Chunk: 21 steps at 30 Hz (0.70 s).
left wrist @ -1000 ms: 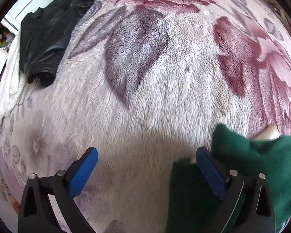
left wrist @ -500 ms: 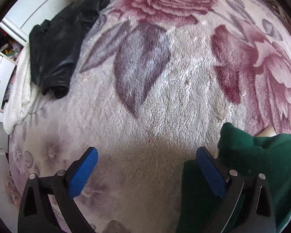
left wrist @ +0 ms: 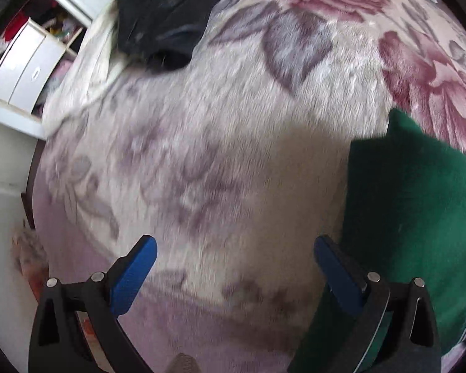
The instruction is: Fold large clothes
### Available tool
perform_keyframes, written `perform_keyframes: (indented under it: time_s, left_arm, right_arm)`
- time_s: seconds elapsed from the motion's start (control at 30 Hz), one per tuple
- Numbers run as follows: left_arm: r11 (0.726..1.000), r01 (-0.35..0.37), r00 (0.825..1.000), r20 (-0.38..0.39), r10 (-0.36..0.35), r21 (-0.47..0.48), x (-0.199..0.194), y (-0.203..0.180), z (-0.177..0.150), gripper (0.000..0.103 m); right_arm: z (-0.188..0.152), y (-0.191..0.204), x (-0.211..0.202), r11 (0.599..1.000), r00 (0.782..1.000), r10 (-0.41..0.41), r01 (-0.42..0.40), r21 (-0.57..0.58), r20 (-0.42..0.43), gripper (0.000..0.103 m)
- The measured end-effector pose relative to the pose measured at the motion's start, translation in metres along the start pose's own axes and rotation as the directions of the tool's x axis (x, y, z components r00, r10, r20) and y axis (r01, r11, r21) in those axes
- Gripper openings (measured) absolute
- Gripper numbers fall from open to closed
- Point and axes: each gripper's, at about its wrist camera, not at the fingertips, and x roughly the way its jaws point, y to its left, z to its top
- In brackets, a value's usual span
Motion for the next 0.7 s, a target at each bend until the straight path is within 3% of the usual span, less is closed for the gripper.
perform_keyframes:
  time_s: [0.07, 0.13, 0.2, 0.23, 0.3, 0.37, 0.53, 0.63, 0.7]
  left_arm:
    - [1.000, -0.014, 1.000, -0.023, 0.014, 0.019, 0.003, -0.002, -0.010, 0.103]
    - [0.999, -0.008, 0.999, -0.041, 0.010, 0.032, 0.003, -0.004, -0.017, 0.103]
    - [0.999, -0.004, 0.999, -0.040, 0.006, 0.043, -0.001, -0.006, -0.023, 0.103]
    - [0.999, -0.008, 0.999, -0.032, 0.010, 0.051, -0.004, -0.008, -0.025, 0.103]
    - [0.998, -0.016, 1.000, -0.022, 0.018, 0.068, -0.010, -0.013, -0.030, 0.103]
    - [0.997, -0.012, 1.000, -0.016, 0.013, 0.079, -0.014, -0.017, -0.031, 0.103]
    - [0.996, 0.029, 1.000, 0.008, -0.030, 0.084, -0.026, -0.032, -0.034, 0.103]
    - [0.994, 0.031, 0.999, 0.004, -0.032, 0.108, -0.022, -0.049, -0.030, 0.103]
    - [0.991, 0.018, 1.000, 0.007, -0.019, 0.132, -0.014, -0.060, -0.028, 0.103]
  right_arm:
    - [-0.007, -0.025, 0.027, 0.982, 0.987, 0.157, -0.155, 0.113, -0.015, 0.041]
    - [-0.009, -0.036, 0.048, 0.923, 0.941, 0.338, -0.335, 0.190, 0.017, 0.041]
    - [-0.010, -0.039, 0.056, 0.871, 0.898, 0.432, -0.439, 0.223, 0.080, 0.042]
    - [-0.012, -0.037, 0.055, 0.876, 0.901, 0.418, -0.434, 0.210, 0.118, 0.040]
    - [-0.018, -0.030, 0.051, 0.908, 0.921, 0.349, -0.378, 0.181, 0.173, 0.022]
    - [-0.032, -0.020, 0.041, 0.928, 0.929, 0.299, -0.336, 0.160, 0.216, 0.018]
    - [-0.065, 0.000, -0.003, 0.957, 0.917, 0.222, -0.271, 0.109, 0.332, 0.011]
    - [-0.059, -0.022, 0.000, 0.966, 0.943, 0.126, -0.187, 0.179, 0.309, 0.009]
    - [-0.042, -0.035, 0.019, 0.973, 0.971, 0.082, -0.126, 0.191, 0.223, 0.012]
